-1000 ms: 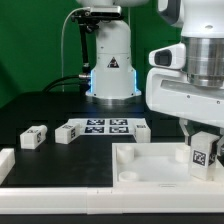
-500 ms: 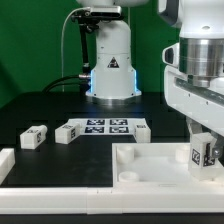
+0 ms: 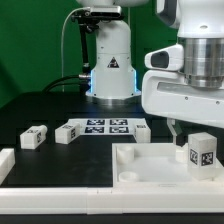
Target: Assemble one leg
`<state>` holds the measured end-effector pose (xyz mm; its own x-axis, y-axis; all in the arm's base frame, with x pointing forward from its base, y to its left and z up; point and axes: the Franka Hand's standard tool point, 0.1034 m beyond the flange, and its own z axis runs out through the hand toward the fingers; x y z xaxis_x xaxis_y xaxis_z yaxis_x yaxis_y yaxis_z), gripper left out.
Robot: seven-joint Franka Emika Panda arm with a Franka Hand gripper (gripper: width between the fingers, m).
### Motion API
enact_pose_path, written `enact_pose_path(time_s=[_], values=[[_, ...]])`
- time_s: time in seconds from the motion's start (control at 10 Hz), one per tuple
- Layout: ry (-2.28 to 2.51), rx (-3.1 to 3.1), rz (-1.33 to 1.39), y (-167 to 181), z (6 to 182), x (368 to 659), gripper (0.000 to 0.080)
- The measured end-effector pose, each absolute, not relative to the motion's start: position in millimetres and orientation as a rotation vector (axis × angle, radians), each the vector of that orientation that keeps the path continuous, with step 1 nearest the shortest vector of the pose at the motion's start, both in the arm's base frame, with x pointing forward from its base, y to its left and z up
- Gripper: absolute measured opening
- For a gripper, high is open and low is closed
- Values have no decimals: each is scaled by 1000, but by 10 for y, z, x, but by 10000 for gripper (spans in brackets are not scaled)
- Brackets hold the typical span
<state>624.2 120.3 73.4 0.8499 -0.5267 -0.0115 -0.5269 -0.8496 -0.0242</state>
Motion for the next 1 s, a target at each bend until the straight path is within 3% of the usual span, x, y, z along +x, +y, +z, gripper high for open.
enact_pose_path(time_s=[0.7, 0.9, 1.0], values=[[-394, -3102, 4, 1234, 725, 6207, 649], [-441, -3100, 3, 1223, 721, 6209, 649], [-441, -3100, 3, 1221, 720, 6209, 523]])
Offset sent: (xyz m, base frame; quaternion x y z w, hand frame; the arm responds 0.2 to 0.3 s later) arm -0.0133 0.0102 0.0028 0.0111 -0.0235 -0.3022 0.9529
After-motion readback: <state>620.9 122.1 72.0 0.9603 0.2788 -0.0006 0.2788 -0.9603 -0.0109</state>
